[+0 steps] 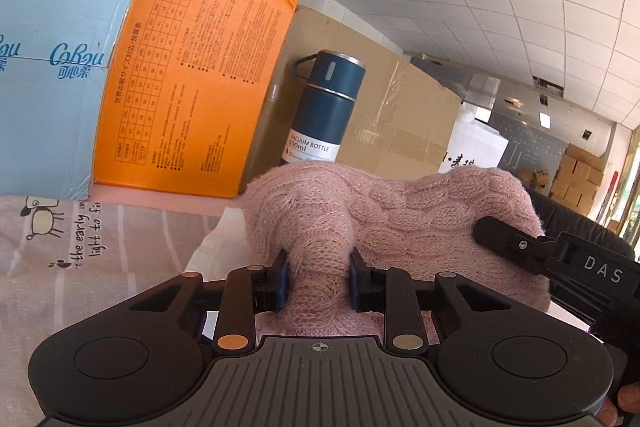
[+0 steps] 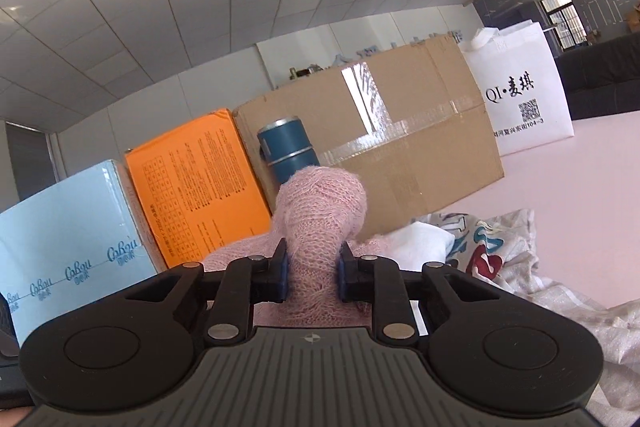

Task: Fold clothes
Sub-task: 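Grasp the pink knit sweater with both grippers and lift it, then carry the lifted sweater across the bed with both grippers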

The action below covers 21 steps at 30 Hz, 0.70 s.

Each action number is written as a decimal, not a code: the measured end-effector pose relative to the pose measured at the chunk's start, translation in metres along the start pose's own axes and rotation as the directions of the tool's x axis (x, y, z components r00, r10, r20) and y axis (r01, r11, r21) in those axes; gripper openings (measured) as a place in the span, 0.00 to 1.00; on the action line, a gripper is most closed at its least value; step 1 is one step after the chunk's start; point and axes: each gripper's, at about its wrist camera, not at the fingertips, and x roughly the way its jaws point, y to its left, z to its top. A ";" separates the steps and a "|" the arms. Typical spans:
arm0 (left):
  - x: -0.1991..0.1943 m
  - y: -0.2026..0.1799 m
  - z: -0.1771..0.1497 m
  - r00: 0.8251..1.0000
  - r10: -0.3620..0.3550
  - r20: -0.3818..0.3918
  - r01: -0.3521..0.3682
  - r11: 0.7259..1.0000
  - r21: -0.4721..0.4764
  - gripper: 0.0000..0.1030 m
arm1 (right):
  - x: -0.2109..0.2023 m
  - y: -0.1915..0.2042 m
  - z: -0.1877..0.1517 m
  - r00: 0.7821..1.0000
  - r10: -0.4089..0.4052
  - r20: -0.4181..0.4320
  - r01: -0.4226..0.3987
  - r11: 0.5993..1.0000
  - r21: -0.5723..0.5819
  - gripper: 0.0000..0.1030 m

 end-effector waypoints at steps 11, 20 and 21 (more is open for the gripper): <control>-0.094 0.000 0.020 0.993 -0.001 0.121 0.003 1.000 -0.020 0.24 | -0.037 0.019 0.006 0.967 0.219 0.131 -0.214 0.975 -0.051 0.19; -0.198 0.017 0.023 0.987 0.076 0.142 -0.086 0.994 0.067 0.24 | -0.108 0.095 0.004 0.885 0.454 0.103 -0.453 0.891 -0.038 0.19; -0.214 0.022 0.022 0.984 0.098 0.149 -0.108 0.992 0.063 0.24 | -0.114 0.105 0.001 0.870 0.487 0.080 -0.487 0.873 -0.014 0.19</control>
